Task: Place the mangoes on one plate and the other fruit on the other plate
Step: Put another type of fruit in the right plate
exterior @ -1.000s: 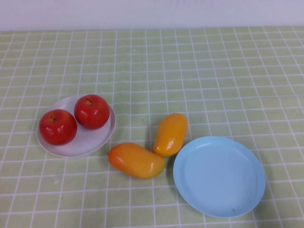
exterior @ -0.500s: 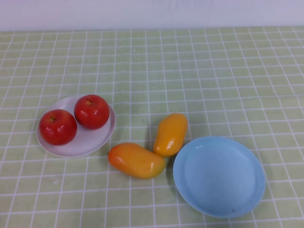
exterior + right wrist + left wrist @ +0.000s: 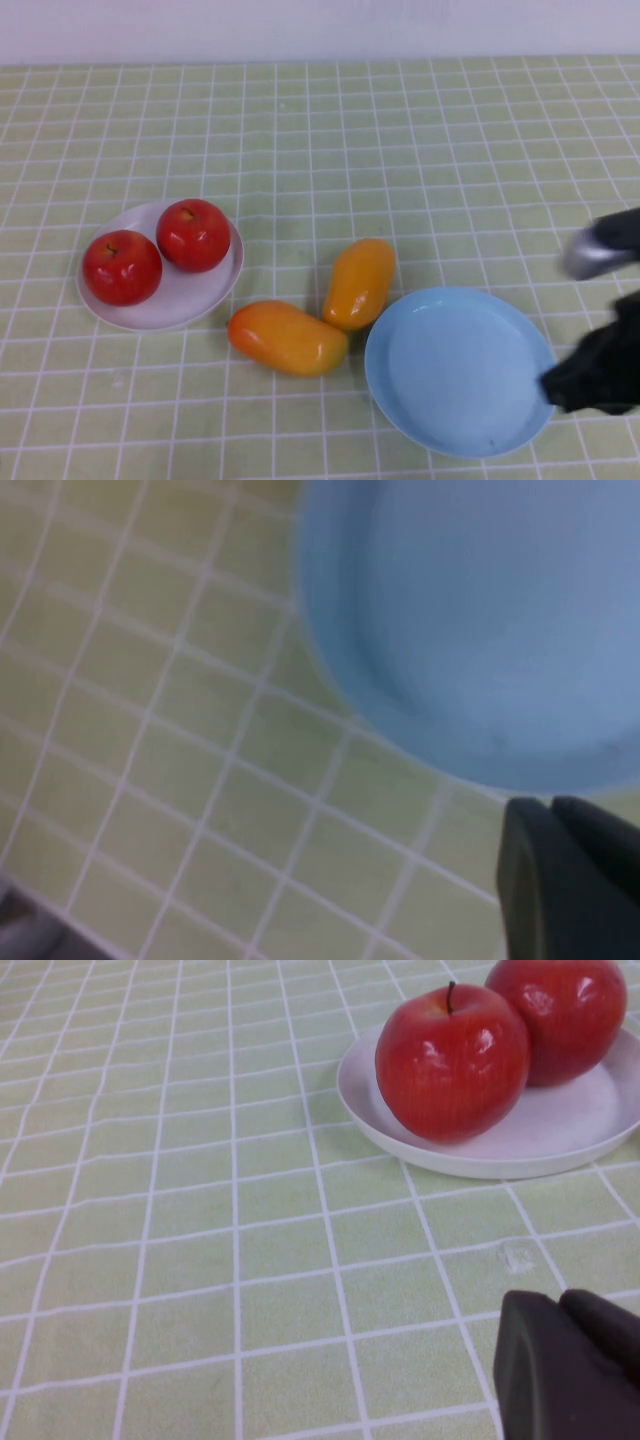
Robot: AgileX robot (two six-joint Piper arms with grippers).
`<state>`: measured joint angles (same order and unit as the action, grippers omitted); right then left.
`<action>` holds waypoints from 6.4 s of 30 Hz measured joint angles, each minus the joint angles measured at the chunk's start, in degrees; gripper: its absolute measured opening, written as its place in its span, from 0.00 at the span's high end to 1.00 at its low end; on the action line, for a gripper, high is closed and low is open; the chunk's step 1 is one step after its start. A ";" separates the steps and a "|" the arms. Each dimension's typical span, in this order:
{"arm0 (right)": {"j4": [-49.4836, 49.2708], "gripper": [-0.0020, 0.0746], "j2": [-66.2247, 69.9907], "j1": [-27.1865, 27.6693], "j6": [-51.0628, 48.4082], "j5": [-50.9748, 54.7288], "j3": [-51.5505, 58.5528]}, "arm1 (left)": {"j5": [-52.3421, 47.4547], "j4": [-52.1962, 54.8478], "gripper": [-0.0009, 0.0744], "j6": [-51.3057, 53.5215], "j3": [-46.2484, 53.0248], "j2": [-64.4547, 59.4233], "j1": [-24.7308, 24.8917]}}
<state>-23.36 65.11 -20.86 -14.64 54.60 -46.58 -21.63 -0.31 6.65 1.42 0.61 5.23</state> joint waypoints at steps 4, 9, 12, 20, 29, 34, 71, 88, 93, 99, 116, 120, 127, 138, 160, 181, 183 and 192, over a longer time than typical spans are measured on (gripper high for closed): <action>1.85 1.00 10.59 -9.75 -0.03 0.87 -7.63 | 0.00 0.00 0.99 0.00 0.00 0.00 0.00; 5.43 0.91 25.18 -19.22 -0.13 5.13 -23.46 | 0.00 0.00 0.99 0.00 0.00 0.00 0.00; 7.16 0.75 33.34 -22.07 -0.24 7.85 -32.97 | 0.00 0.00 0.99 0.00 0.00 0.00 0.00; 8.40 0.15 45.78 -24.30 -7.54 4.43 -48.64 | 0.00 0.00 0.99 0.00 0.00 0.00 0.00; 8.93 0.07 49.49 -25.77 -18.77 -3.86 -49.28 | 0.00 0.00 0.99 0.00 0.00 0.00 0.00; 10.38 0.07 52.62 -25.77 -19.71 -4.61 -49.28 | 0.00 0.00 0.99 0.00 0.00 0.00 0.00; 26.95 0.23 31.01 -19.10 34.94 -9.95 -20.44 | 0.00 0.00 0.99 0.00 0.00 0.00 0.00; 22.66 0.12 35.58 -17.92 35.63 -13.96 -18.40 | 0.00 0.00 0.99 0.00 0.00 0.00 0.00; 22.54 0.11 35.58 -17.92 38.02 -12.06 -18.40 | 0.00 0.00 0.99 0.00 0.00 0.00 0.00; 22.54 0.11 33.86 -17.92 40.58 -11.08 -18.55 | 0.00 0.00 0.99 0.00 0.00 0.00 0.00; 18.47 0.11 43.69 -15.69 43.05 -10.86 -38.82 | 0.00 0.00 0.99 0.00 0.00 0.00 0.00; 17.61 0.11 48.33 -15.65 43.05 -8.05 -42.60 | 0.00 0.00 0.99 0.00 0.00 0.00 0.00; 17.46 0.11 55.24 -15.65 42.92 -6.83 -47.67 | 0.00 0.00 0.99 0.00 0.00 0.00 0.00; 20.36 0.26 57.40 -15.65 41.61 -5.07 -50.43 | 0.00 0.00 0.99 0.00 0.00 0.00 0.00; 32.91 0.26 24.82 -13.83 41.59 -1.82 -16.34 | 0.00 0.00 0.99 0.00 0.00 0.00 0.00; 31.77 0.14 27.01 -13.41 41.59 -7.04 -12.72 | 0.00 0.00 0.99 0.00 0.00 0.00 0.00; 31.77 0.14 26.27 -13.41 41.59 -6.62 -12.72 | 0.00 0.00 0.99 0.00 0.00 0.00 0.00; 31.64 0.43 11.45 -13.41 41.34 -0.47 -12.72 | 0.00 0.00 0.99 0.00 0.00 0.00 0.00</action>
<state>8.28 76.56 -34.26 26.70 54.13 -59.30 -21.63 -0.31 6.65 1.42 0.61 5.23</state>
